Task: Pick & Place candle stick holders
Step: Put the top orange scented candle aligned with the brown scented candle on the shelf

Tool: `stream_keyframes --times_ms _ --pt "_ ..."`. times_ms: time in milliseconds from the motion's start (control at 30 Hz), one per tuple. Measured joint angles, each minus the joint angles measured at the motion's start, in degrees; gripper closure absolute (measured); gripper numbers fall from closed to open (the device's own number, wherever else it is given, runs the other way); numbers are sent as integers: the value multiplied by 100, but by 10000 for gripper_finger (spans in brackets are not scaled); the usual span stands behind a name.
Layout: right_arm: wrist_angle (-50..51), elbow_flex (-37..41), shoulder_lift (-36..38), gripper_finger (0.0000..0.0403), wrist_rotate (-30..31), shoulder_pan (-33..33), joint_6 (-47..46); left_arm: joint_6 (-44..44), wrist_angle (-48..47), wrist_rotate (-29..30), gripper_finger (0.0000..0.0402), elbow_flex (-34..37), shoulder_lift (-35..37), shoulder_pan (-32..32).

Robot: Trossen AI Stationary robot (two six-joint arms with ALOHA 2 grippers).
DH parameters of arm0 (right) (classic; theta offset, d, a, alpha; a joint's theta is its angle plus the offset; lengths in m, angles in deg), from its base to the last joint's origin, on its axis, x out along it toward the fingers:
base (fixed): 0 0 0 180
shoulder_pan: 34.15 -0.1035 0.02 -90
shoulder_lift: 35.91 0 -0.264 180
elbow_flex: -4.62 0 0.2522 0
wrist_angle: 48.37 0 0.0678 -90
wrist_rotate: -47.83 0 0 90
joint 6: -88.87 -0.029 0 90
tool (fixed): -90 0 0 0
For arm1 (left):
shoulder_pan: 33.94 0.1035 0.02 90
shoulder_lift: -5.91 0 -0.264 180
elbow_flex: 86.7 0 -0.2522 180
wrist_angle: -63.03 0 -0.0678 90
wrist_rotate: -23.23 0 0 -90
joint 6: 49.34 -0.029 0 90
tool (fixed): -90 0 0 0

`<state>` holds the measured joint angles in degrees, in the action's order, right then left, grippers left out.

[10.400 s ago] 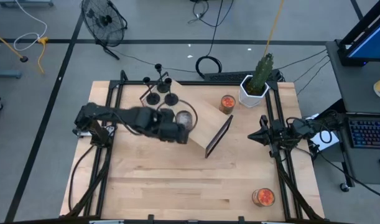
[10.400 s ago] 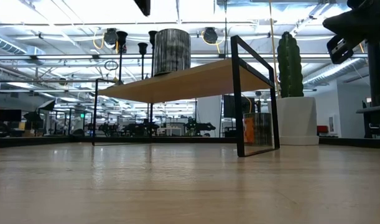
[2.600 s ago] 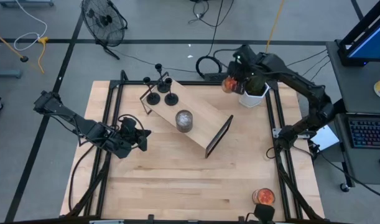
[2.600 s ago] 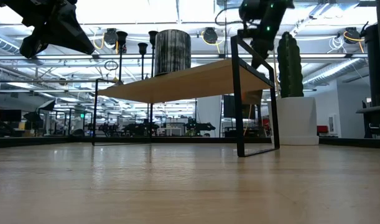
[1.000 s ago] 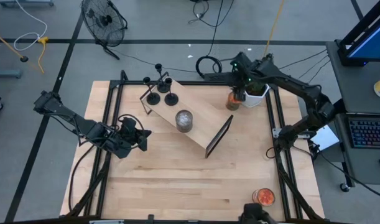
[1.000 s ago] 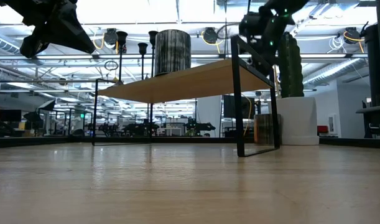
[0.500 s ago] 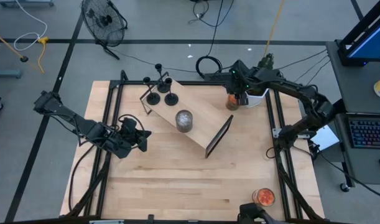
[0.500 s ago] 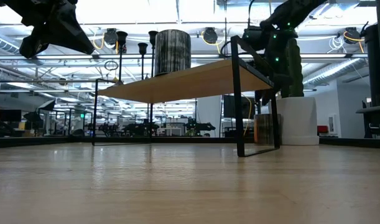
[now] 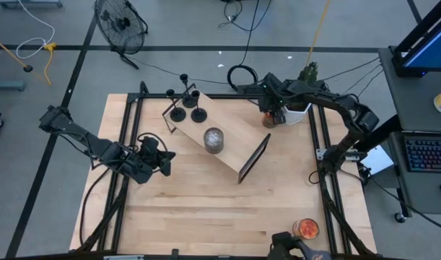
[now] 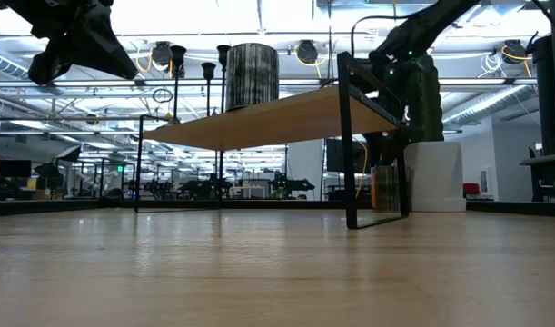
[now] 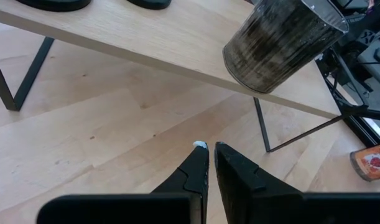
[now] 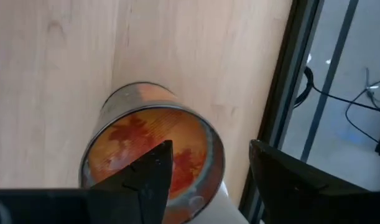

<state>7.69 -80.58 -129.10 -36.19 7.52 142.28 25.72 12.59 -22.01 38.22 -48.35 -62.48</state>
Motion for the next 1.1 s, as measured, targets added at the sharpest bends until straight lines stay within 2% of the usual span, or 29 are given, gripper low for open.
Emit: stream_keyframes --times_ms 267,400,600,900,1100 --pt "140 -6 -268 200 -225 112 27 -22 -2 -25 369 0 0 1" --pt "152 -24 -330 216 -323 198 -74 -22 -7 -27 369 0 0 0" --pt "91 -17 -337 273 -275 199 -565 -19 -9 -32 369 0 0 2" --pt "-189 -2 -354 391 -298 186 -748 -2 -46 -33 369 0 1 0" --pt "-250 -2 -352 396 -238 176 -890 4 -44 -33 369 0 0 2"
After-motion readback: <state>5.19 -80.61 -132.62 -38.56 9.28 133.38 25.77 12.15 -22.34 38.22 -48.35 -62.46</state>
